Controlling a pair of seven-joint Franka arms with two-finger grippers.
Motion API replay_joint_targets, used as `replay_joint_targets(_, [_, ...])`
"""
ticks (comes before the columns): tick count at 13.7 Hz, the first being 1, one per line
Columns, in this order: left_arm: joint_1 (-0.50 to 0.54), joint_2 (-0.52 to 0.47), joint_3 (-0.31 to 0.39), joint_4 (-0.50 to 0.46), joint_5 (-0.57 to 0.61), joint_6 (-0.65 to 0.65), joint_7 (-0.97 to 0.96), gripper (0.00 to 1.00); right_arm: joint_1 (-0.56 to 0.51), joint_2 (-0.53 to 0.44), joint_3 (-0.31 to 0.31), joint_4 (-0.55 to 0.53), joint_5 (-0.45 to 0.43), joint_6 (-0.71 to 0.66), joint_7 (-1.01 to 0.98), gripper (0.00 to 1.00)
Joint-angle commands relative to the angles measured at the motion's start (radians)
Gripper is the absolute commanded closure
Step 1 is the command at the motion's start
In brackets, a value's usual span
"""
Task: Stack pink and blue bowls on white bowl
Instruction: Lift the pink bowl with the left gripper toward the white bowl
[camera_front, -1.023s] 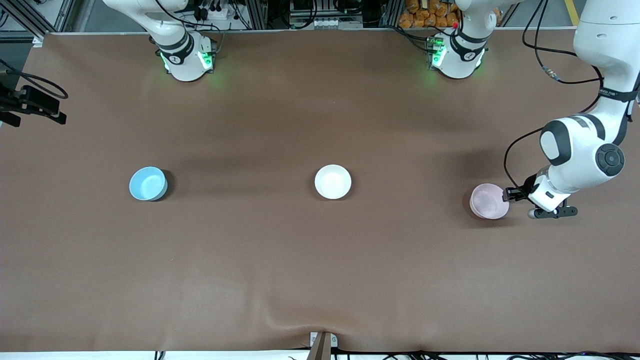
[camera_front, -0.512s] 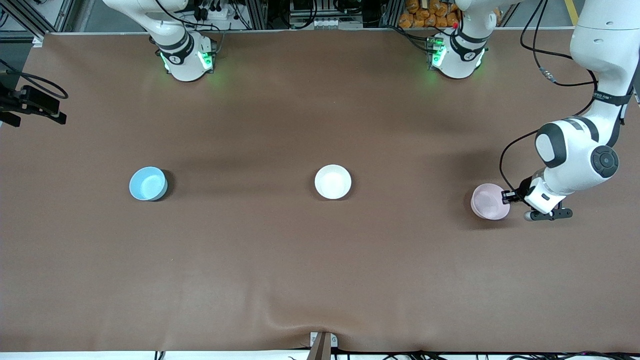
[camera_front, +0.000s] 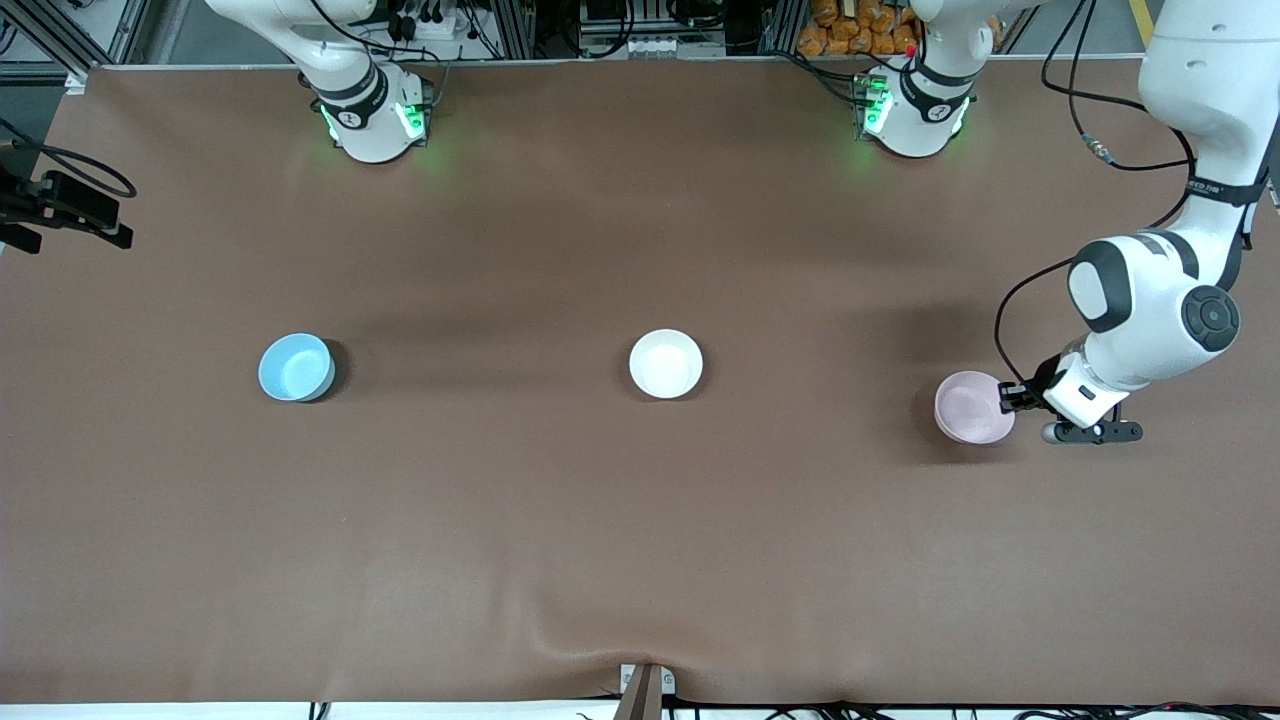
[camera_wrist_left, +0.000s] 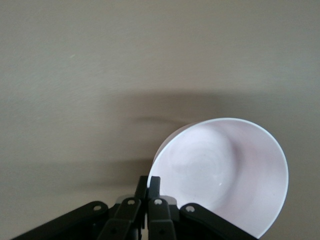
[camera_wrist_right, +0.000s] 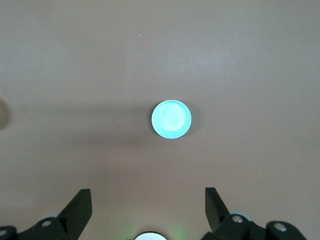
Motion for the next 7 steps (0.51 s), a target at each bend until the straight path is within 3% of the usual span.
replay_joint_targets(1, [0.008, -0.09, -0.077, -0.002, -0.026, -0.091, 0.026, 1.0, -0.014, 0.006, 0.008, 0.015, 0.007, -0.011, 0.015, 0.0])
replay_joint_targets(7, [0.004, -0.118, -0.238, 0.081, -0.042, -0.188, -0.107, 1.0, -0.012, 0.006, 0.008, 0.015, 0.007, -0.011, 0.015, 0.0])
